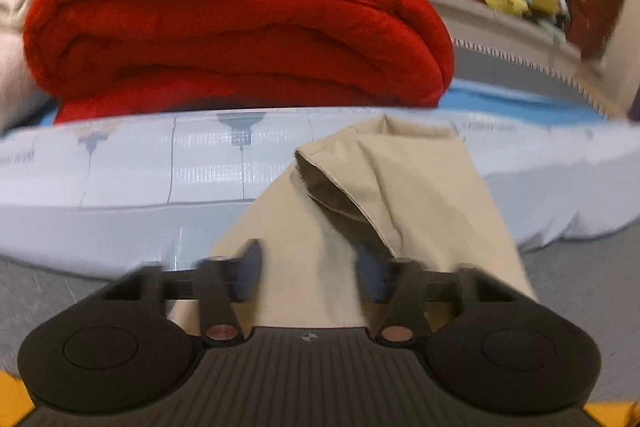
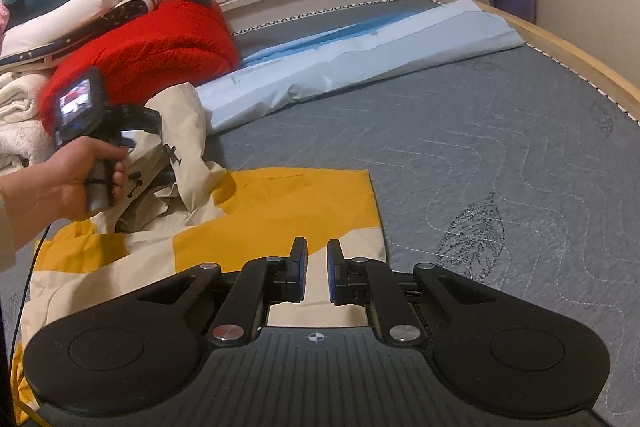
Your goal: Fold large clothes
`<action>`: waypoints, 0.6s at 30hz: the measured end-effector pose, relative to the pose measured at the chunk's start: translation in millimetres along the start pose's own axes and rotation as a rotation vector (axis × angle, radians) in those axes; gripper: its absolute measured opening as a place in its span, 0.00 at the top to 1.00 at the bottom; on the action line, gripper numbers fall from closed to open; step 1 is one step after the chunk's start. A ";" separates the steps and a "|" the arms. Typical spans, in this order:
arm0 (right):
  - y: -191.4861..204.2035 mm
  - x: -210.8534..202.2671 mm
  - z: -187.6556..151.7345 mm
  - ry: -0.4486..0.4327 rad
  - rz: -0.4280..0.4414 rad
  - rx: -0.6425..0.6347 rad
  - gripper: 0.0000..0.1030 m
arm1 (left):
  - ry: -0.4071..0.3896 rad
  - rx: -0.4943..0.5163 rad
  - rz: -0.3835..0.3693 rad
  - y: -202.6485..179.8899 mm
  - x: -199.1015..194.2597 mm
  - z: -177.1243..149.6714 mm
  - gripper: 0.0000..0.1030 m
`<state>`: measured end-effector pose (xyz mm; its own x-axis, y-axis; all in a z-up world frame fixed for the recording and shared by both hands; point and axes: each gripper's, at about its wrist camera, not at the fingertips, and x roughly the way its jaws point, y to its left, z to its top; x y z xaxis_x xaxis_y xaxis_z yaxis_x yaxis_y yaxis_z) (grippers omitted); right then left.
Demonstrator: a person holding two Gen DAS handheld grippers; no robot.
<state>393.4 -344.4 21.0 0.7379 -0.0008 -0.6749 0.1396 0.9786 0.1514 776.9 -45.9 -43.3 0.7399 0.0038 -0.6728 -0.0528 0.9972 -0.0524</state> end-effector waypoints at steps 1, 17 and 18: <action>0.3 -0.4 0.1 -0.001 0.000 -0.001 0.90 | 0.021 0.033 -0.002 -1.2 2.3 -0.6 1.00; 4.0 -33.2 10.9 -0.118 0.112 0.075 0.90 | -0.372 0.536 -0.343 96.4 -307.4 -146.3 1.00; 3.3 -35.2 11.4 -0.127 0.118 0.089 0.90 | -0.317 0.543 -0.308 110.8 -311.1 -165.7 1.00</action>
<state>375.4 -343.5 53.4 0.8293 0.0811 -0.5529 0.1011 0.9513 0.2913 429.8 51.1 37.9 0.8316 -0.3459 -0.4346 0.4722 0.8522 0.2253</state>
